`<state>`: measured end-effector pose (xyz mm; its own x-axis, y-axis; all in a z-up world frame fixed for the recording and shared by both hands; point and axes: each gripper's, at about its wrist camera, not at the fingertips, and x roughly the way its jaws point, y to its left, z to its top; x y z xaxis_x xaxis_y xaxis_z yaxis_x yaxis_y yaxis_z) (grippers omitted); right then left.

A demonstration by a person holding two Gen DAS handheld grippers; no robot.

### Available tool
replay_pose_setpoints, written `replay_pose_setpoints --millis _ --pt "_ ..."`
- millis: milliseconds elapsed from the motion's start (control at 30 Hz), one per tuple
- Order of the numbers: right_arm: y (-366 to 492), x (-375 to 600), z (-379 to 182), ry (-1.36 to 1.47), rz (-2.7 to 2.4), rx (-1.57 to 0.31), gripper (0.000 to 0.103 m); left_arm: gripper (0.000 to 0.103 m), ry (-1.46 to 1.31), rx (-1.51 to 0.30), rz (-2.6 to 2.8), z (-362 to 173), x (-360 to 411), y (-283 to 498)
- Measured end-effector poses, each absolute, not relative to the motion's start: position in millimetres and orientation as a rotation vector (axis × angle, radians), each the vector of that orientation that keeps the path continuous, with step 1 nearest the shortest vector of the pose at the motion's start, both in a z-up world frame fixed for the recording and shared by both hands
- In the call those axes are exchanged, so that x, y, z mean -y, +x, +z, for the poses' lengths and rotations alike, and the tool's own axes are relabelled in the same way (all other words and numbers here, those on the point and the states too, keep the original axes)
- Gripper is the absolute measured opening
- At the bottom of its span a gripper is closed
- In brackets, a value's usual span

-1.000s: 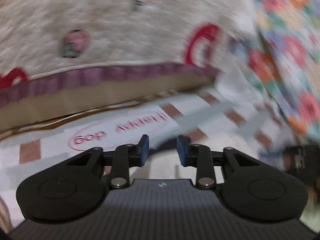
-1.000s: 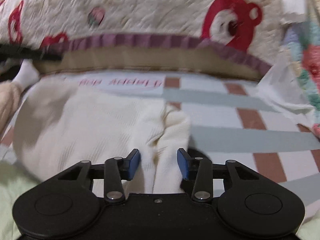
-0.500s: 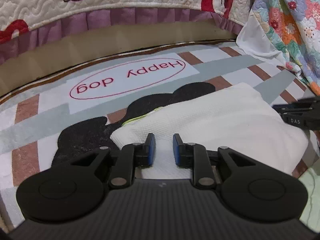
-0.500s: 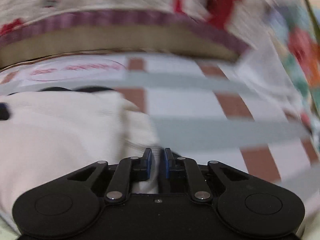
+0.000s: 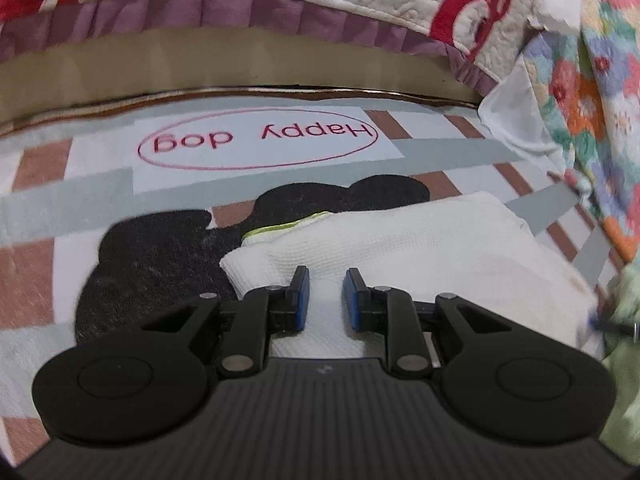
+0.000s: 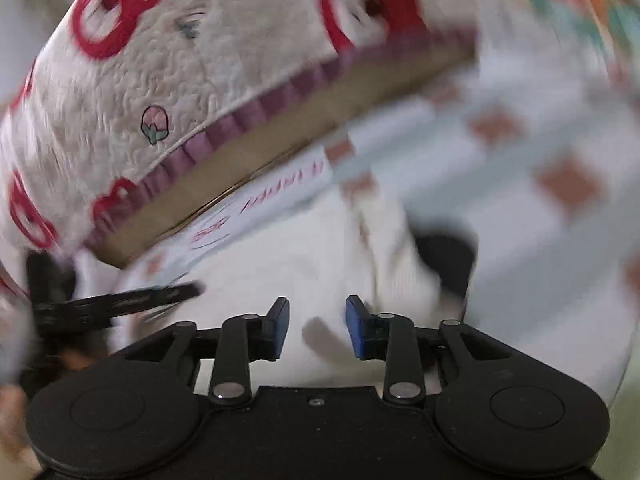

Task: Fold clothes
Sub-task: 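Open both grippers and release the folded white shirt on the rug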

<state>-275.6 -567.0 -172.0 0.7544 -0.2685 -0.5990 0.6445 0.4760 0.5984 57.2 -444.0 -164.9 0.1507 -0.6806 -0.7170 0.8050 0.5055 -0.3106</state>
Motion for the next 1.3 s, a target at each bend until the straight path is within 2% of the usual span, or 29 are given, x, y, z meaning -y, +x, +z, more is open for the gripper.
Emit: replay_pose_setpoints --millis 67,133,200,267,333,367,400,433,500,533,667,767,900,967,1033,1067,1100,1133,1167,1300 --pt "-290 558 -187 1.066 -0.551 -0.443 0.042 0.020 0.140 -0.951 -1.061 -166 445 59" --pt "-305 549 -202 1.214 -0.517 -0.422 0.049 0.020 0.139 -0.954 -1.051 -168 447 59" --pt "-300 546 -210 1.250 -0.539 -0.395 0.052 0.020 0.157 -0.932 -1.042 -169 448 54" --pt "-291 549 -216 1.318 -0.542 -0.325 0.061 0.020 0.170 -0.915 -1.033 -169 449 50" --pt "-276 553 -223 1.404 -0.533 -0.259 0.073 0.020 0.171 -0.918 -1.026 -168 449 50" --pt "-269 555 -226 1.414 -0.568 -0.261 0.073 0.020 0.170 -0.921 -1.026 -168 449 50" --pt "-262 557 -229 1.417 -0.610 -0.271 0.068 0.020 0.169 -0.923 -1.029 -168 448 51" --pt "-261 560 -231 1.391 -0.679 -0.271 0.056 0.020 0.173 -0.921 -1.034 -168 448 51" --pt "-266 564 -230 1.334 -0.726 -0.222 0.046 0.020 0.219 -0.901 -1.057 -166 449 51" --pt "-269 566 -229 1.306 -0.745 -0.196 0.045 0.021 0.243 -0.892 -1.069 -165 450 50" --pt "-261 562 -218 1.150 -0.742 -0.274 0.045 0.021 0.260 -0.924 -1.071 -158 450 56" --pt "-268 563 -223 1.159 -0.740 -0.271 0.046 0.021 0.138 -0.959 -1.020 -139 430 52" --pt "-270 565 -228 1.167 -0.740 -0.260 0.047 0.038 -0.057 -0.944 -1.033 -117 383 22" --pt "-269 566 -228 1.163 -0.743 -0.257 0.049 0.041 -0.030 -0.929 -1.069 -122 376 2" --pt "-266 569 -233 1.193 -0.737 -0.241 0.062 0.038 0.052 -0.894 -1.055 -133 377 -10" --pt "-264 574 -238 1.207 -0.716 -0.218 0.063 0.040 0.062 -0.904 -1.033 -141 377 -9" --pt "-260 579 -238 1.197 -0.711 -0.218 0.061 0.042 0.053 -0.936 -1.009 -150 377 -4" --pt "-257 584 -232 1.166 -0.716 -0.236 0.051 0.042 0.018 -0.977 -1.000 -158 377 2" --pt "-255 589 -226 1.132 -0.722 -0.256 0.047 0.042 -0.033 -1.016 -0.999 -163 375 8" --pt "-249 594 -202 0.980 -0.695 -0.310 0.045 0.042 -0.019 -1.018 -1.000 -163 377 8"
